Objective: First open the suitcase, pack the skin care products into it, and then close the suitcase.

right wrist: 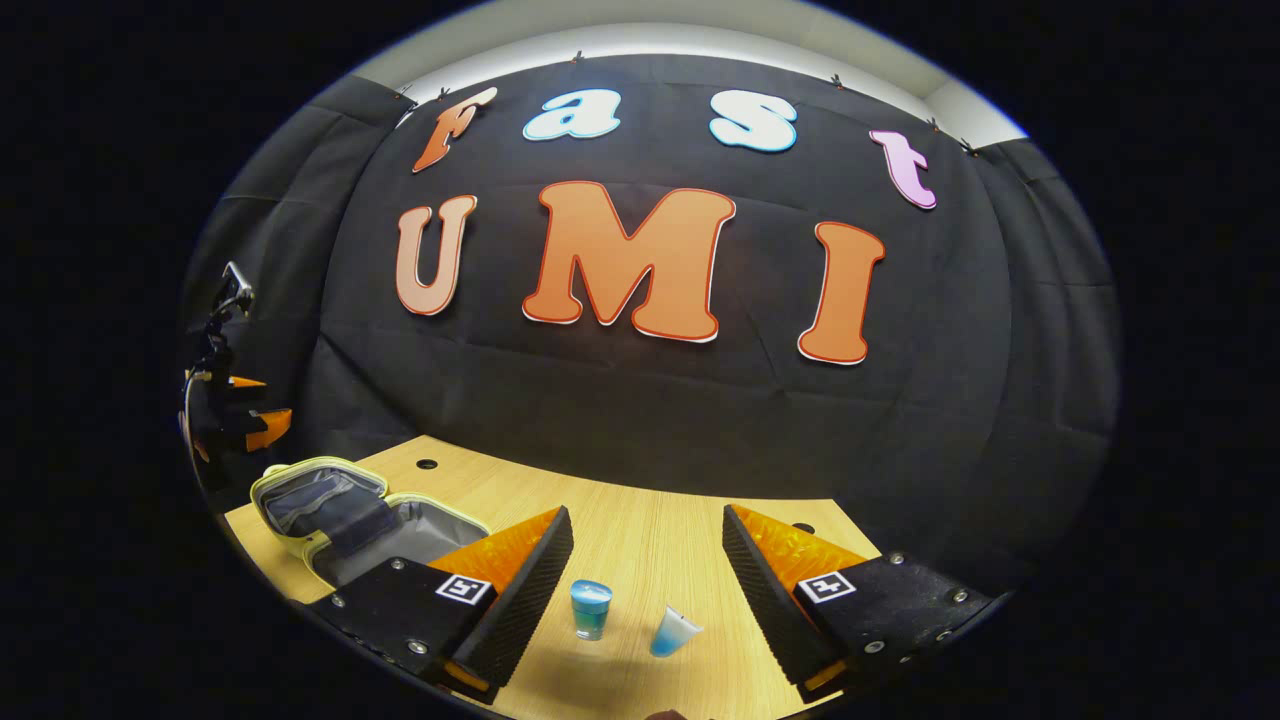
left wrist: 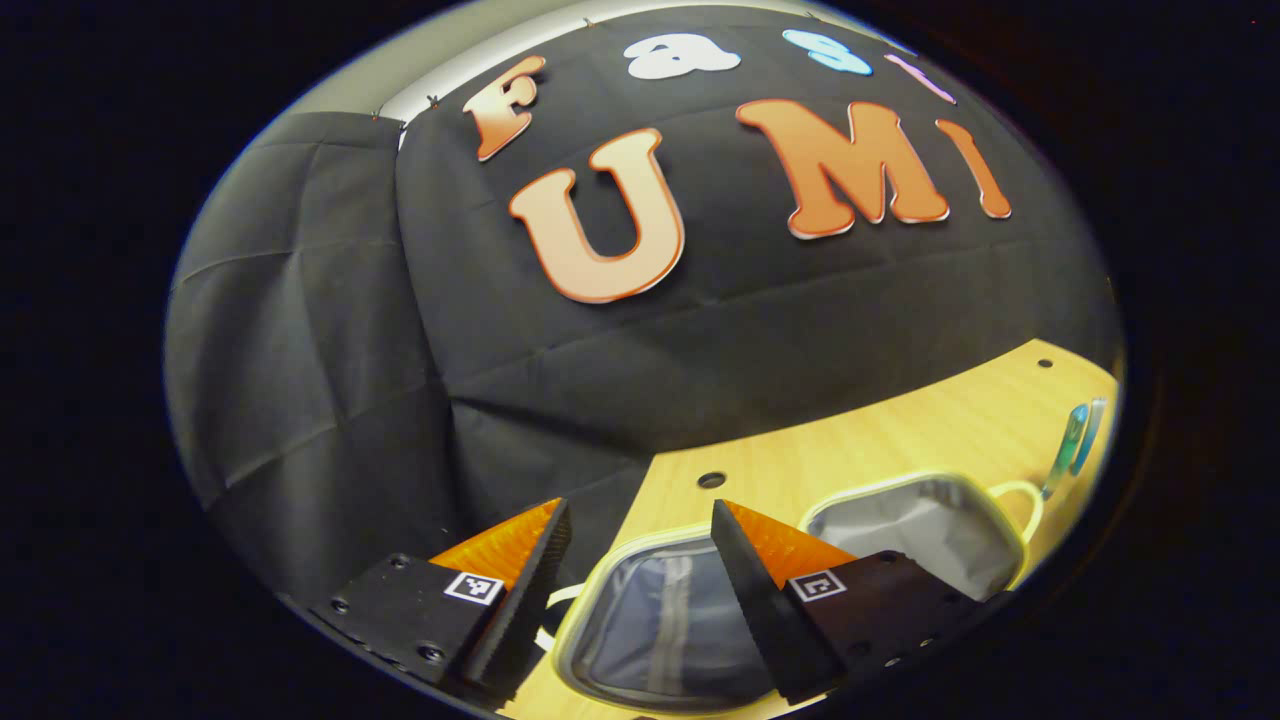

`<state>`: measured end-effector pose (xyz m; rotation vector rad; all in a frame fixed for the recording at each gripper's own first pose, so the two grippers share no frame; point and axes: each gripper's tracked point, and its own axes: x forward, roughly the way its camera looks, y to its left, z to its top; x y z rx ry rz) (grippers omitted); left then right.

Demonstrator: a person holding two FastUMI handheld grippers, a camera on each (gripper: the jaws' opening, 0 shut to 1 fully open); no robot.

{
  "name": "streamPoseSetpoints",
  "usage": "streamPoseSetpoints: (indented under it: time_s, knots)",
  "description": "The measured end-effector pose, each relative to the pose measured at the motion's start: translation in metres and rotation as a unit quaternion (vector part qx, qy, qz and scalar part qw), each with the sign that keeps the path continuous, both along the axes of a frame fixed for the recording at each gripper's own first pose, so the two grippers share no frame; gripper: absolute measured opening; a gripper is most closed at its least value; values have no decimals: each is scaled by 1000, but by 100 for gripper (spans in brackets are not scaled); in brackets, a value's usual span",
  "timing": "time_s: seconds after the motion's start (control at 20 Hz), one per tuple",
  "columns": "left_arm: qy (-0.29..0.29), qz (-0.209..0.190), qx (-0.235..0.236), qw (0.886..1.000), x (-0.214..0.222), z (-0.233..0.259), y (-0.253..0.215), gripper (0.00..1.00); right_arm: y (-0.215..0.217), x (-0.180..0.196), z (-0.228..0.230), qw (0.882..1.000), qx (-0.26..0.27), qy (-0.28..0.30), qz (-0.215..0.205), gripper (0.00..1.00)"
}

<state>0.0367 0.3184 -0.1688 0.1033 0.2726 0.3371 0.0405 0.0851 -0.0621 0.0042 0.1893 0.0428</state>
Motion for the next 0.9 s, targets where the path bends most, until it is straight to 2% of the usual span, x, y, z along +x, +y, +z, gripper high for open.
streamPoseSetpoints:
  time_s: [0.05, 0.1, 0.15, 0.25, 0.4, 0.7, 0.9]
  knots:
    - [-9, -5, -7, 1000, 1, 10, -16, 93, -4, 1, 0, 1000, 2, -2, 3, 96]
    - [-19, -11, -14, 1000, 2, 21, -34, 100, -8, 1, -2, 1000, 4, -5, 7, 96]
    - [-29, -17, -23, 999, 6, 32, -50, 96, -14, 1, -3, 1000, 4, -6, 7, 96]
    - [-51, -34, -42, 997, 13, 46, -87, 100, -22, 0, -10, 1000, 9, -5, 10, 96]
    - [-60, -72, -55, 994, 25, 59, -143, 98, -32, 1, -21, 1000, 22, 6, 11, 96]
    - [-40, -155, -78, 984, 36, 46, -250, 98, -48, -10, -46, 999, 27, 29, 13, 96]
    - [-19, -213, -96, 972, 43, 26, -311, 98, -55, -13, -58, 999, 13, 46, 17, 96]
